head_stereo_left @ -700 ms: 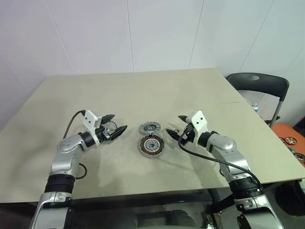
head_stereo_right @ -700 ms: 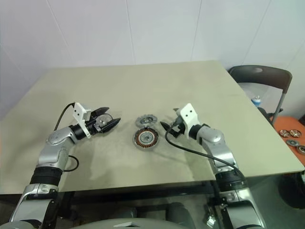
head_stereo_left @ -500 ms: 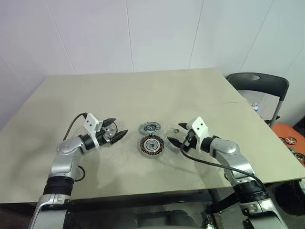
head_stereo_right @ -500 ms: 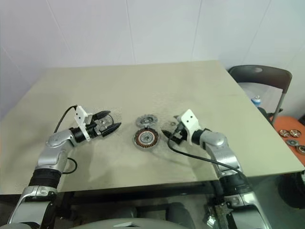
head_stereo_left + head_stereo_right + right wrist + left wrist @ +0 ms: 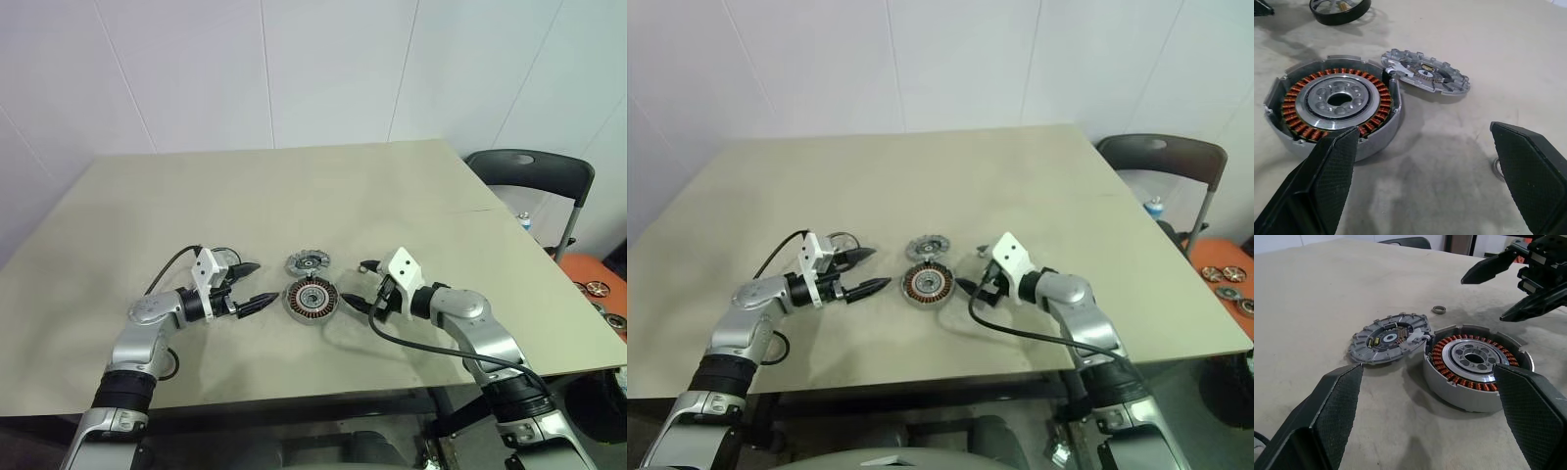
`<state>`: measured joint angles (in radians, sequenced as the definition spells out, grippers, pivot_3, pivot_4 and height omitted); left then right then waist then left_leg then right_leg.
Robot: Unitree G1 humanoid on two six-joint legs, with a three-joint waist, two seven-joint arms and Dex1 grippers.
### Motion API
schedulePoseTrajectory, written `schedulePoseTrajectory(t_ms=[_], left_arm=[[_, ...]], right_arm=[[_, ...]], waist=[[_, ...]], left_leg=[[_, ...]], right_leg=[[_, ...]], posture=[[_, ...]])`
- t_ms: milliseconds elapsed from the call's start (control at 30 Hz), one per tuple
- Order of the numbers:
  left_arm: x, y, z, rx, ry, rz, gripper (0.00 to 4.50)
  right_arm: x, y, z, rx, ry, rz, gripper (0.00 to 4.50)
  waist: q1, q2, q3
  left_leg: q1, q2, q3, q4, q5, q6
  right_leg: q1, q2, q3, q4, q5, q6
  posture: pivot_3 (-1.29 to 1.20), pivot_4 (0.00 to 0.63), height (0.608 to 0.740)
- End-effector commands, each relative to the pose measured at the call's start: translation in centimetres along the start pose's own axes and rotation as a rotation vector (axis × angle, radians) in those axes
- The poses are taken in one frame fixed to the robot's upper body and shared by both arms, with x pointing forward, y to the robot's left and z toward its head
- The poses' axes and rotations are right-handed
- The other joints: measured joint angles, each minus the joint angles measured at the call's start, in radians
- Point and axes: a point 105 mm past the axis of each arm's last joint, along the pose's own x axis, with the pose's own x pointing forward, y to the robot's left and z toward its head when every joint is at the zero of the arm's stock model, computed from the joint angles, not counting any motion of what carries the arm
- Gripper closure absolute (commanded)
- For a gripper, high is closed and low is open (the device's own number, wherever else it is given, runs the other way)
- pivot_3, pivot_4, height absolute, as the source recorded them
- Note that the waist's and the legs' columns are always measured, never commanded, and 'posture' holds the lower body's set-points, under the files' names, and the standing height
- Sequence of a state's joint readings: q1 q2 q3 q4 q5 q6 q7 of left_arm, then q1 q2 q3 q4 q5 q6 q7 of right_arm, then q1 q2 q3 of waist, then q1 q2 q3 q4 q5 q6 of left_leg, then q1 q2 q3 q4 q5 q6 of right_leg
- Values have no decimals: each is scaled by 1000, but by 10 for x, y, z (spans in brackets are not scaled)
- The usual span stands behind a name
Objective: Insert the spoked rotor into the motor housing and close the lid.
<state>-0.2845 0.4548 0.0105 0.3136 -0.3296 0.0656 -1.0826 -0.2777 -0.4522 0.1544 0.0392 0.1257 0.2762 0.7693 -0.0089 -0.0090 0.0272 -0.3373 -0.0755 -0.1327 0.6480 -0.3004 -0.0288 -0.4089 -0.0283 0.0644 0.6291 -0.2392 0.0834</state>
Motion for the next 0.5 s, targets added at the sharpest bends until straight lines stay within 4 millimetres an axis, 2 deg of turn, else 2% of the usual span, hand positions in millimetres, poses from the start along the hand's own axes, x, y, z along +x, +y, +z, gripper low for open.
schedulePoseTrajectory(t_ms=[33, 167, 500], left_arm=[[3, 5, 1, 104, 29, 43, 0], [5, 5, 0, 100, 21, 52, 0], [-2, -14, 11, -7, -65, -60, 0]], right_arm=[[1, -11, 15, -58, -43, -50, 25], [4, -11, 14, -62, -42, -51, 25], [6, 1, 16, 45, -88, 21, 25]], waist=[[0, 0, 0], [1, 0, 0], [-2, 0, 0]], left_leg=[[0, 0, 0, 0, 0, 0], [0, 0, 0, 0, 0, 0], [0, 0, 0, 0, 0, 0]], right_leg=[[0, 0, 0, 0, 0, 0], [0, 0, 0, 0, 0, 0], [0, 0, 0, 0, 0, 0]], posture=[[0, 0, 740], [0, 0, 740], [0, 0, 740]])
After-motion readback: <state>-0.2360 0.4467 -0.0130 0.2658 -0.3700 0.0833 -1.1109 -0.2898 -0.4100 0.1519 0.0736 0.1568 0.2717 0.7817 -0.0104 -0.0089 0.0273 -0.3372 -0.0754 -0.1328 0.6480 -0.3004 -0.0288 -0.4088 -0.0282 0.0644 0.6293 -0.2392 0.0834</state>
